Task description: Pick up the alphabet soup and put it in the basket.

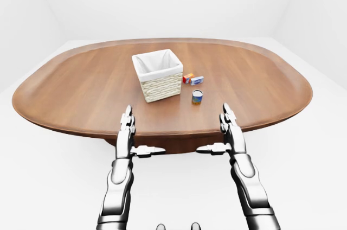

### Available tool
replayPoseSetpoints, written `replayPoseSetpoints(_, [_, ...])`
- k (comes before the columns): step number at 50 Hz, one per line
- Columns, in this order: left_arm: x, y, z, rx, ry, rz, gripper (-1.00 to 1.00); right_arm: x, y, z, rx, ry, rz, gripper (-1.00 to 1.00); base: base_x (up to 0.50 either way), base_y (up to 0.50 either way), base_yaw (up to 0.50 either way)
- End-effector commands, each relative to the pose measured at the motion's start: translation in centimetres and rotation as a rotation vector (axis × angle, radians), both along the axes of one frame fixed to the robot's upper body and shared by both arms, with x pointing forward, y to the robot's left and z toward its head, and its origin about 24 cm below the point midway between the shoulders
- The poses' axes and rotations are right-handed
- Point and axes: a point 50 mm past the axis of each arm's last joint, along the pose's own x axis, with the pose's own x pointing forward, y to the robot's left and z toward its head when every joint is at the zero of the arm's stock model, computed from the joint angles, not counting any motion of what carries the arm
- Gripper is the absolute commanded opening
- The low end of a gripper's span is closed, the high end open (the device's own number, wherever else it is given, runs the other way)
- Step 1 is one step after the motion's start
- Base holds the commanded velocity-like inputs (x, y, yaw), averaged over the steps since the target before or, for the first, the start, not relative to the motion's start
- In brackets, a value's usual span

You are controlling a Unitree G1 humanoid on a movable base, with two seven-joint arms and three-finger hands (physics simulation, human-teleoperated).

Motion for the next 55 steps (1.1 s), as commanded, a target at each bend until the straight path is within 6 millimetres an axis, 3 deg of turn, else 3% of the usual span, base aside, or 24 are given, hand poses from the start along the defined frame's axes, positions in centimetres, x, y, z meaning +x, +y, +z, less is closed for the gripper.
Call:
replayPoseSetpoints(1, [-0.8,1.6,-1.1,0.089,0.021,0.085,1.00,0.0,-1.1,-1.2,-0.072,0.038,-0.078,1.00,0.00,0.00,0.00])
replayPoseSetpoints(6, [-0.6,1.3,-1.6,0.084,0.041,0.067,1.00,-0.5,-1.0,-0.5,-0.035,0.011,-0.093,1.00,0.00,0.00,0.00])
replayPoseSetpoints(7, [-6.4,4.5,5.2,0.040,-0.233,0.199,1.00,0.2,-1.6,-2.0,-0.072,0.034,-0.142,1.00,0.50,0.00,0.00])
replayPoseSetpoints(8, [-7.0,4.7,5.6,0.034,-0.250,0.202,1.00,0.2,-1.7,-2.1,-0.074,0.041,-0.143,1.00,0.50,0.00,0.00])
replayPoseSetpoints(55, [-8.5,4.2,5.9,0.022,-0.254,0.182,1.00,-0.2,-1.2,-2.3,-0.088,0.048,-0.114,1.00,0.50,0.00,0.00])
